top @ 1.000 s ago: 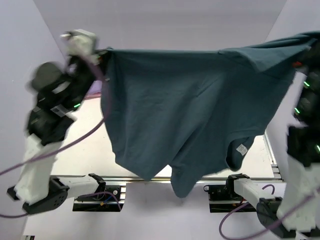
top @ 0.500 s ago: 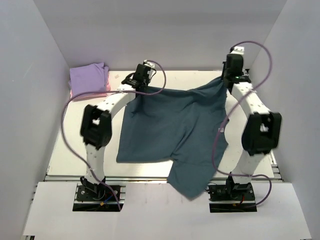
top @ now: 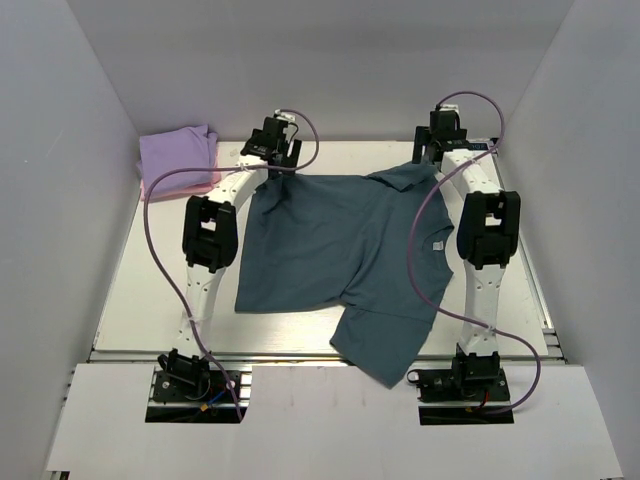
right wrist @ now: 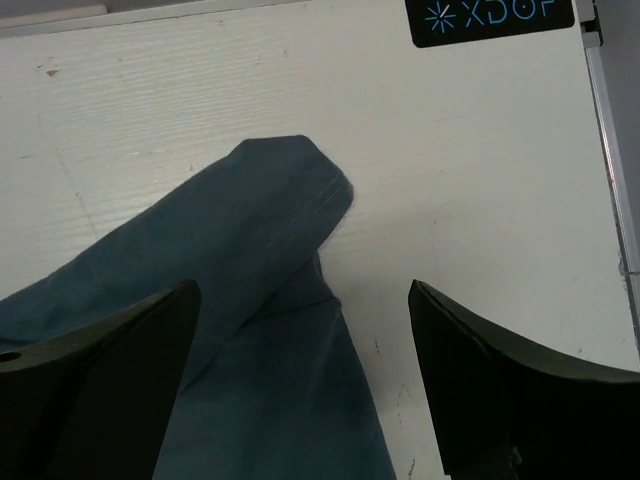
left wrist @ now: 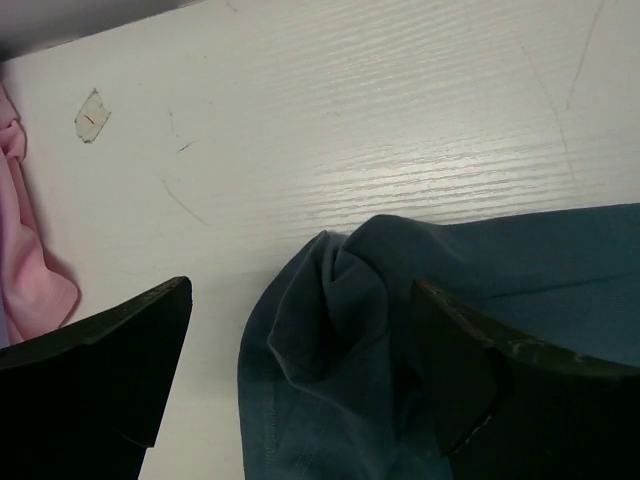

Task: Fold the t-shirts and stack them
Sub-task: Flatten out the tshirt

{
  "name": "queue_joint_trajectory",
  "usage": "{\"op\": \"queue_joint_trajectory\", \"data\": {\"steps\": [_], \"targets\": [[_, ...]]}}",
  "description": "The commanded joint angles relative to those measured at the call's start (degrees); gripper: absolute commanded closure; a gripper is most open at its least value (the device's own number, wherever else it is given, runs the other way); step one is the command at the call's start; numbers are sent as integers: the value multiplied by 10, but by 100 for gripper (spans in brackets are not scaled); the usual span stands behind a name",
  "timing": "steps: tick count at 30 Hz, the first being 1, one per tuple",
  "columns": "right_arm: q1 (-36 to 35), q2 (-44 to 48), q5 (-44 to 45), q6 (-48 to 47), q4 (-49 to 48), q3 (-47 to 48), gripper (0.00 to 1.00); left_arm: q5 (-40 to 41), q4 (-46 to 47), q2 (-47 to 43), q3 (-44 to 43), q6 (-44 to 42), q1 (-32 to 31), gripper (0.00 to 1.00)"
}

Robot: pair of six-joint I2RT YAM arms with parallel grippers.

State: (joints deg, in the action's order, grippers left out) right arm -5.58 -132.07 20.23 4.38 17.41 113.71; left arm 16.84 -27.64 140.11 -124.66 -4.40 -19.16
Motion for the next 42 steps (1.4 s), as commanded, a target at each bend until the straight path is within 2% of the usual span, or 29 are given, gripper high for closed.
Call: {"op": "queue_joint_trajectory", "data": {"steps": [1, 5, 8, 9, 11, 12, 13, 15, 18, 20, 23, 24, 26, 35, 40, 42], "targets": [[2, 50, -19, 8, 29, 33, 10, -13, -9, -84, -18, 30, 6, 0], [0, 124, -8, 50, 72, -19, 10, -1, -67, -175, 44, 77, 6, 0], [0, 239, -15, 99, 97, -159, 10, -21, -129, -242, 137, 147, 6, 0], [0, 261, -22, 137, 97, -191, 10, -35, -130, -267, 216, 162, 6, 0], [-3, 349, -69, 154, 78, -331, 10, -83, -97, -349, 304, 198, -1, 0], [-6, 370, -97, 166, 47, -364, 10, -104, -75, -373, 390, 198, -6, 0], [-9, 431, -127, 166, 36, -456, 10, -141, -51, -422, 430, 192, -6, 0], [-18, 464, -157, 172, 11, -503, 10, -180, -3, -447, 511, 186, -12, 0], [-33, 515, -181, 180, 21, -571, 10, -246, 33, -455, 564, 180, -12, 0], [-49, 536, -195, 175, 24, -606, 10, -300, 33, -440, 570, 173, -12, 0], [-58, 545, -197, 175, 39, -636, 10, -310, 21, -409, 583, 173, -18, 0], [-59, 546, -192, 175, 44, -645, 10, -310, 21, -404, 583, 178, -18, 7], [-63, 546, -185, 179, 56, -662, 10, -310, 15, -404, 594, 179, -18, 10], [-65, 527, -179, 179, 71, -688, 10, -234, 2, -453, 621, 211, -18, 10], [-65, 521, -177, 180, 69, -684, 10, -177, -10, -452, 621, 211, -18, 10], [-65, 518, -175, 179, 72, -683, 10, -181, -10, -441, 621, 211, -18, 16]]}}
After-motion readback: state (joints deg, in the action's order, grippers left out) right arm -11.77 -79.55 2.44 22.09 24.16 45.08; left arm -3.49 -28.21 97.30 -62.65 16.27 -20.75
